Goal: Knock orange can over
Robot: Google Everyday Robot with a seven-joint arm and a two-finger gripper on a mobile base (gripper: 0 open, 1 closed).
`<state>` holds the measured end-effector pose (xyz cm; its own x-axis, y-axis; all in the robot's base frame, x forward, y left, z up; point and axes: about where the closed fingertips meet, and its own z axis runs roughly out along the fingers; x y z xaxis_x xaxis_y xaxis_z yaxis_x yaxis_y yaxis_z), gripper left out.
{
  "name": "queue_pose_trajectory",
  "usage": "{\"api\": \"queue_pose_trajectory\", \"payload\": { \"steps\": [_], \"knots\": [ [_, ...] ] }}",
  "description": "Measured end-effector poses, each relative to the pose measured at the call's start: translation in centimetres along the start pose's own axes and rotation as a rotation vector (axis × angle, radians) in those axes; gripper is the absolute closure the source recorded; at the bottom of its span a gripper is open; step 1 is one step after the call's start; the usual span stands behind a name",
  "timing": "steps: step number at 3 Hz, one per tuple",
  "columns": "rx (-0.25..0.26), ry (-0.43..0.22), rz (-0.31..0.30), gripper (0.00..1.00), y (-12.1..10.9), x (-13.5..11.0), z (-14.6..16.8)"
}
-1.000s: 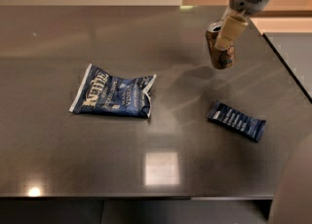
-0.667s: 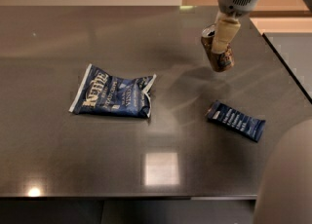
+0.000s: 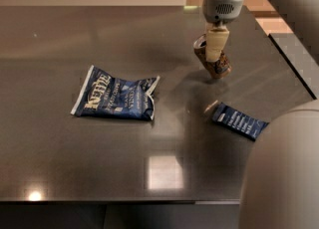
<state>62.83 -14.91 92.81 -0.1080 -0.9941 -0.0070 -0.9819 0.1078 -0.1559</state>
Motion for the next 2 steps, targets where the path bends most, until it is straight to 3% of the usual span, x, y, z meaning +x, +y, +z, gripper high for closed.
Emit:
{"api": "queue_pose_trajectory", "payload": {
  "steps": [2],
  "knots": [
    [-0.032, 0.086, -0.066, 1.0, 0.46, -0.8, 1.98]
  ]
}}
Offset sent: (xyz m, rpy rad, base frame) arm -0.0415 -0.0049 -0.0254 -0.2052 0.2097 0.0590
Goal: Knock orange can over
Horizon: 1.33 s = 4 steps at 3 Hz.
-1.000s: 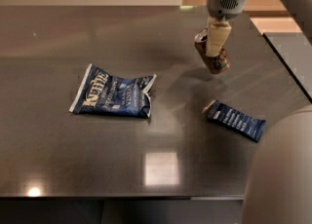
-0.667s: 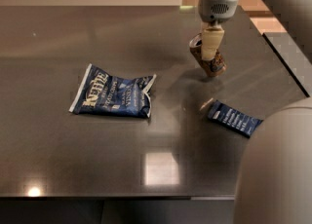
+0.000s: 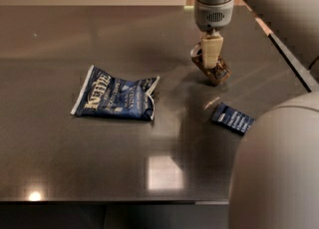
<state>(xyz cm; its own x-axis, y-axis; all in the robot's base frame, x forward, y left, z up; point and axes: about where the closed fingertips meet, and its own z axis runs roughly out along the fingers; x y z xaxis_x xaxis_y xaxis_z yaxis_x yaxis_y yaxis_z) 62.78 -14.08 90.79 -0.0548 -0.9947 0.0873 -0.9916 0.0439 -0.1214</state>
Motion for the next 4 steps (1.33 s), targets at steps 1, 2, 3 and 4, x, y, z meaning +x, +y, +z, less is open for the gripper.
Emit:
{"api": "queue_pose_trajectory", "payload": {
  "steps": [1, 2, 3, 4],
  "knots": [
    [-0.005, 0.056, -0.03, 0.82, -0.1, -0.3, 0.7],
    [-0.017, 0.084, -0.054, 0.59, -0.2, -0.6, 1.4],
    [-0.037, 0.094, -0.074, 0.35, -0.2, -0.7, 2.1],
    [-0.054, 0.087, -0.081, 0.11, -0.3, -0.6, 2.7]
  ]
}}
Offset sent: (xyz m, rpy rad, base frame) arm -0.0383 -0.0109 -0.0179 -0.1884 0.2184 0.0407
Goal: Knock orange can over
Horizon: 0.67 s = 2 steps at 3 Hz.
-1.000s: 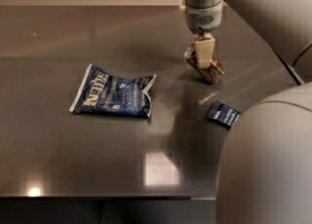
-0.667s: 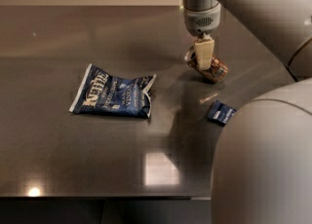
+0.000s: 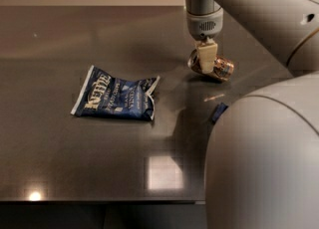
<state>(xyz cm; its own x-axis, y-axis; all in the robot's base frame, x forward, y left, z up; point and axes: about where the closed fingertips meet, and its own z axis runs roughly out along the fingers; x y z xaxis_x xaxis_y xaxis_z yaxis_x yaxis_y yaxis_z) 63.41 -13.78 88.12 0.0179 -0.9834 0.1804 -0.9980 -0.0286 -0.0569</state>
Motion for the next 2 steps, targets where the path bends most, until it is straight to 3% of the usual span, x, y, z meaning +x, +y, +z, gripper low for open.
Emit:
{"api": "queue_pose_trajectory", "payload": {
  "steps": [1, 2],
  "knots": [
    [-0.02, -0.047, 0.01, 0.0, -0.06, 0.3, 0.44],
    [-0.039, -0.123, 0.035, 0.0, 0.01, 0.7, 0.64]
  ]
}}
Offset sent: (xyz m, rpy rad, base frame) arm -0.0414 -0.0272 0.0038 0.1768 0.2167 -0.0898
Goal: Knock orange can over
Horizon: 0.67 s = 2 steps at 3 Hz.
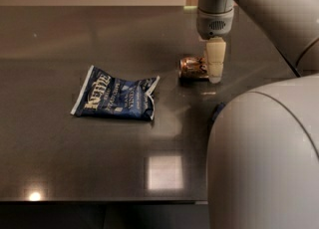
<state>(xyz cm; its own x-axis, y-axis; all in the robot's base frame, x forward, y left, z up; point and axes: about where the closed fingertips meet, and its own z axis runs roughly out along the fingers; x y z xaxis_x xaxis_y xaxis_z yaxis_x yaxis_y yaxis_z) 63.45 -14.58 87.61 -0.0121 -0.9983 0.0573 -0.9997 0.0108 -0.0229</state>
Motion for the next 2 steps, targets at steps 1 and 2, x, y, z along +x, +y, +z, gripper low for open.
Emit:
{"api": "queue_pose_trajectory", "payload": {
  "steps": [1, 2],
  "knots": [
    [-0.019, -0.092, 0.042, 0.0, 0.04, 0.52, 0.14],
    [0.012, -0.115, 0.04, 0.0, -0.9, -0.16, 0.26]
  ]
}}
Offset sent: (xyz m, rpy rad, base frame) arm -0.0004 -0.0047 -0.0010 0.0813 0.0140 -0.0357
